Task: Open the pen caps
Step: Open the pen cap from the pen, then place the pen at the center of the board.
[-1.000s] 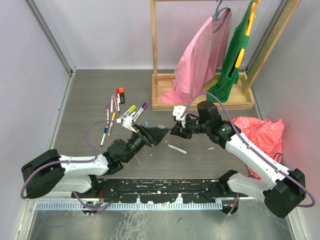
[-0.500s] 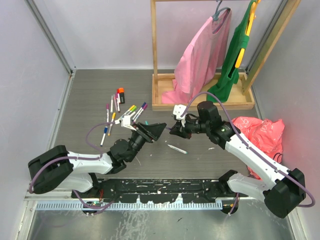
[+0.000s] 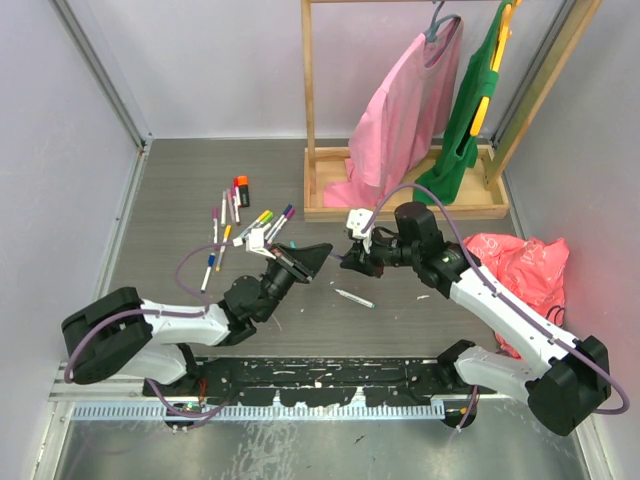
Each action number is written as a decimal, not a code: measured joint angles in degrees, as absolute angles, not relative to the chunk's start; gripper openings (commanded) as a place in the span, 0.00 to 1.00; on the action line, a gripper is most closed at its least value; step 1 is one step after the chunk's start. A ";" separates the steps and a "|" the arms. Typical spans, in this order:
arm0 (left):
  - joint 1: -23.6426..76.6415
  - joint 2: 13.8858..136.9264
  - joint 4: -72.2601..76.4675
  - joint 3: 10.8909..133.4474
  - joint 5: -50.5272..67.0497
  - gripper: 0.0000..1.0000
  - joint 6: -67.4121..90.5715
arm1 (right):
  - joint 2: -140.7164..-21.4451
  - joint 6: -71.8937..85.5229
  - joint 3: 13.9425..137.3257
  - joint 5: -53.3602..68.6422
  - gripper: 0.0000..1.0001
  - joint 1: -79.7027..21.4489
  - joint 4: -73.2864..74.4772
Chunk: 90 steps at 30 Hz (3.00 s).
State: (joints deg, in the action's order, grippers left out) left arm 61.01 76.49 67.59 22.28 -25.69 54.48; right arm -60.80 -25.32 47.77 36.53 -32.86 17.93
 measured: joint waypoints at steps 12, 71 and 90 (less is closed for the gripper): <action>57.49 77.89 72.64 22.11 -22.96 0.00 53.39 | -61.60 -25.32 47.77 37.26 0.56 -32.88 17.89; 25.85 68.25 71.05 23.55 1.85 0.00 52.80 | -73.45 -27.90 53.69 43.59 0.01 -30.41 26.13; 21.98 46.30 44.58 9.67 3.90 0.00 55.24 | -75.92 -29.47 50.54 31.88 0.02 -24.14 29.39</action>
